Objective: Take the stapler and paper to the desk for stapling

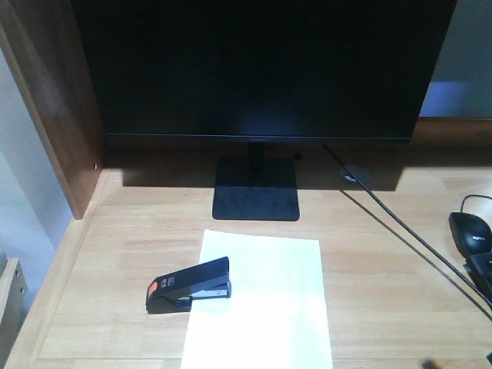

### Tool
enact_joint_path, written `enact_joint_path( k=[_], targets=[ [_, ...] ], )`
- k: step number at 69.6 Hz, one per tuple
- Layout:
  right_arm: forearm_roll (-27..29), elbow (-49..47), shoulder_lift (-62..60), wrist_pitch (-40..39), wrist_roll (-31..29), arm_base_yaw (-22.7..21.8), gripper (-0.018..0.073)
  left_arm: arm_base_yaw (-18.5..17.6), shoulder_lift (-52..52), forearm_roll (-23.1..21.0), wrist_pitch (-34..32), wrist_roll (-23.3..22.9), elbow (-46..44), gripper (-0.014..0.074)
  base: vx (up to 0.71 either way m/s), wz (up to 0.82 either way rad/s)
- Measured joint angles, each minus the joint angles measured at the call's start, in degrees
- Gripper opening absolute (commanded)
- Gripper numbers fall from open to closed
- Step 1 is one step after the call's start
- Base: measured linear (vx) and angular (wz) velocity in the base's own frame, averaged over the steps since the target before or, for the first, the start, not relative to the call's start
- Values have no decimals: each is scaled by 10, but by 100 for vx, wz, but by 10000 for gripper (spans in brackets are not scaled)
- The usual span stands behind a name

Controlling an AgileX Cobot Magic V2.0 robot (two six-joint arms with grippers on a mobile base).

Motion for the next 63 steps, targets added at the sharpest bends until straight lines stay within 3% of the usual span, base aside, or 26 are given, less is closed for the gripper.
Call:
enact_joint_path(
  k=[10, 63],
  targets=[
    [0, 1, 0, 0, 0, 0, -6, 15, -3, -6, 4, 0, 42, -6, 0, 0],
    [0, 1, 0, 0, 0, 0, -6, 15, -3, -6, -5, 0, 42, -6, 0, 0]
  ],
)
